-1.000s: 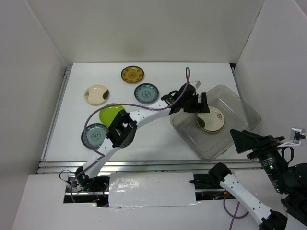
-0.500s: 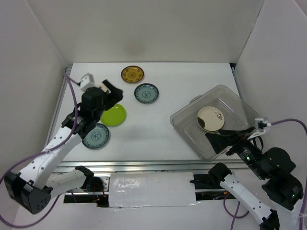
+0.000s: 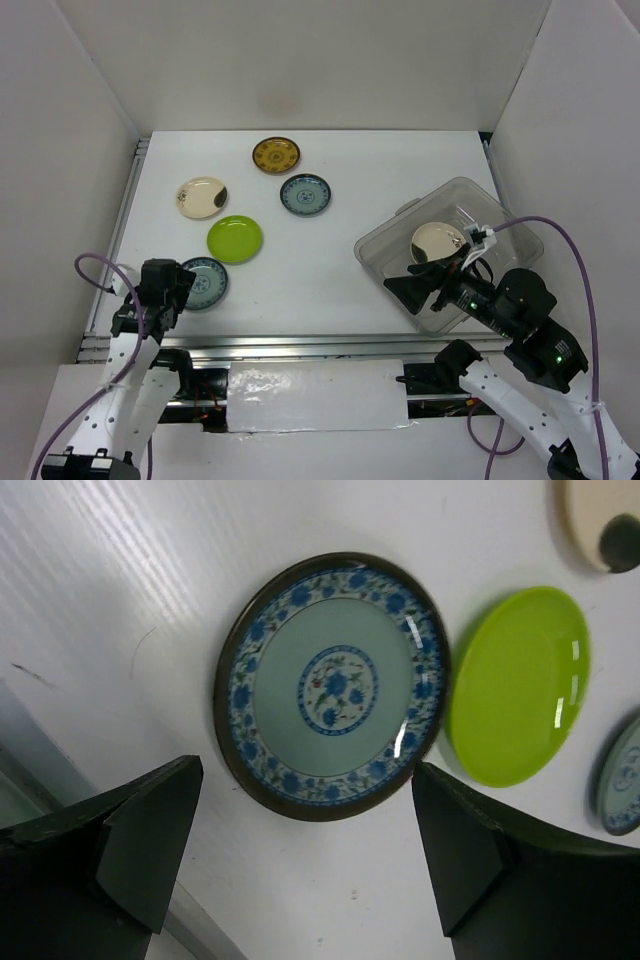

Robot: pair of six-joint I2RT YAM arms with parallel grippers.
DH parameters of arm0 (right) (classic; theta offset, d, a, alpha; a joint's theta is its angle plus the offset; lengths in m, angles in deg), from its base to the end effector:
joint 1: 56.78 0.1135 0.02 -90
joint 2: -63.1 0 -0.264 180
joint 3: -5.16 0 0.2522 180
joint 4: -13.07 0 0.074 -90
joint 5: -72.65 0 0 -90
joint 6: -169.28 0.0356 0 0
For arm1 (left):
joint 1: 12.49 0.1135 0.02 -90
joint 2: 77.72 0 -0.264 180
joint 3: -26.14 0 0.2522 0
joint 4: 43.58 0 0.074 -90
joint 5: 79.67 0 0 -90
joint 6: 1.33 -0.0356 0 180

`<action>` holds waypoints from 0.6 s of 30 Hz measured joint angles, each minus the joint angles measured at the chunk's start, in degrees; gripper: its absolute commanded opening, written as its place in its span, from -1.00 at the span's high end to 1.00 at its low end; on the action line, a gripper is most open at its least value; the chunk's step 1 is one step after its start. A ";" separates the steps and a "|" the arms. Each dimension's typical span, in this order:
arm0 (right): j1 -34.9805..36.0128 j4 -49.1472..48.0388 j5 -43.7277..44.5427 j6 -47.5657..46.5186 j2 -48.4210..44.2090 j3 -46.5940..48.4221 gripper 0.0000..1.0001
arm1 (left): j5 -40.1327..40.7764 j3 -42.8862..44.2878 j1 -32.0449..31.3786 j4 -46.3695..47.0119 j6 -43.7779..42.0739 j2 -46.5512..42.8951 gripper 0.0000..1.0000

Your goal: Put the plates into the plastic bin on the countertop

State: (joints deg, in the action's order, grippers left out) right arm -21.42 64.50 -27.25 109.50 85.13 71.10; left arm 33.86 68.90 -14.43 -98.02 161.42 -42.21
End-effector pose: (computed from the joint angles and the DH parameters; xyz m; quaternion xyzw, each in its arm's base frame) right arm 0.0495 0.0427 0.3732 -0.0904 0.7458 0.4102 0.5170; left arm 0.1282 0.0099 0.2204 -0.5887 0.6998 -0.0658 0.3992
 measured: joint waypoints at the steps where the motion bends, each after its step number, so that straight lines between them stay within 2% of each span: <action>1: 0.00 -0.20 -0.07 -0.09 -0.20 0.00 -1.00 | -0.37 -1.38 0.28 0.28 1.09 -0.59 -0.99; 5: 0.02 -0.46 -0.22 -0.39 -1.64 -0.11 -1.00 | -2.89 -6.82 1.11 3.06 2.71 -0.15 -0.98; 8: 0.02 -0.42 -0.31 -0.87 -2.25 -0.11 -1.00 | -4.31 -9.20 1.66 7.26 2.73 1.95 -0.80; 12: 0.02 -0.07 -0.24 -1.57 -2.56 -0.11 -1.00 | -5.27 -10.19 3.17 12.15 2.69 5.07 -0.67; 16: 0.02 0.11 -0.11 -1.77 -3.21 -0.11 -1.00 | -5.60 -11.15 4.07 15.45 2.58 6.40 -0.38; 18: 0.02 0.15 -0.09 -1.81 -3.23 -0.11 -1.00 | -5.84 -11.98 4.57 16.22 2.62 6.36 -0.30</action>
State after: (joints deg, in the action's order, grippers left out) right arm -21.40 64.65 -27.33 107.68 81.89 70.99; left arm 28.03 56.92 -9.86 -81.81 164.04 -35.85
